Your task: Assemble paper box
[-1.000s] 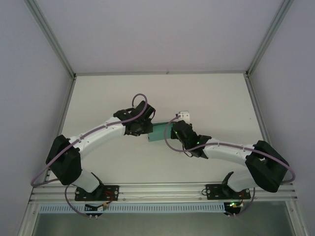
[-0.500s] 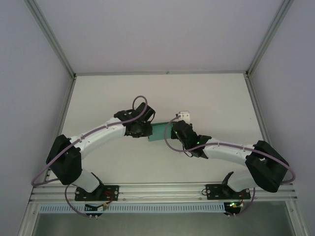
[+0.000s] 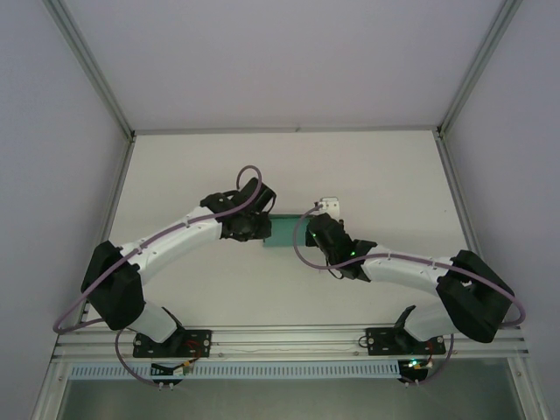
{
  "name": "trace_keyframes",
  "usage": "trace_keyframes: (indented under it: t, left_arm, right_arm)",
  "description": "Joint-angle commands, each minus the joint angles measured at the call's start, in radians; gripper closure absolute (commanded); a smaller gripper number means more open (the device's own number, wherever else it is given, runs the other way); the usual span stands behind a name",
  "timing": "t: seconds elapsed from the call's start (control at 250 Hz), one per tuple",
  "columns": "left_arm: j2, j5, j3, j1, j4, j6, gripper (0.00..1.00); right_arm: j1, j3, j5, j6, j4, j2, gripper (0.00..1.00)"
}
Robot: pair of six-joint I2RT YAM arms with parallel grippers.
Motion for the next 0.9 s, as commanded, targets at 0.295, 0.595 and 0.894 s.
trace_keyframes:
  t: [0.295, 0.595, 0.894]
  left_arm:
    - [-0.017, -0.053, 0.056, -0.004, 0.008, 0.066, 0.71]
    - [0.028, -0.09, 0.084, -0.004, 0.021, 0.096, 0.84]
    - [0.054, -0.088, 0.079, -0.002, 0.001, 0.077, 0.9]
  right_arm:
    - [0.0, -0.014, -0.037, -0.001, -0.119, 0.013, 0.93]
    - [0.0, -0.012, -0.04, 0.0, -0.125, 0.008, 0.93]
    - [0.0, -0.013, -0.041, 0.002, -0.127, 0.006, 0.93]
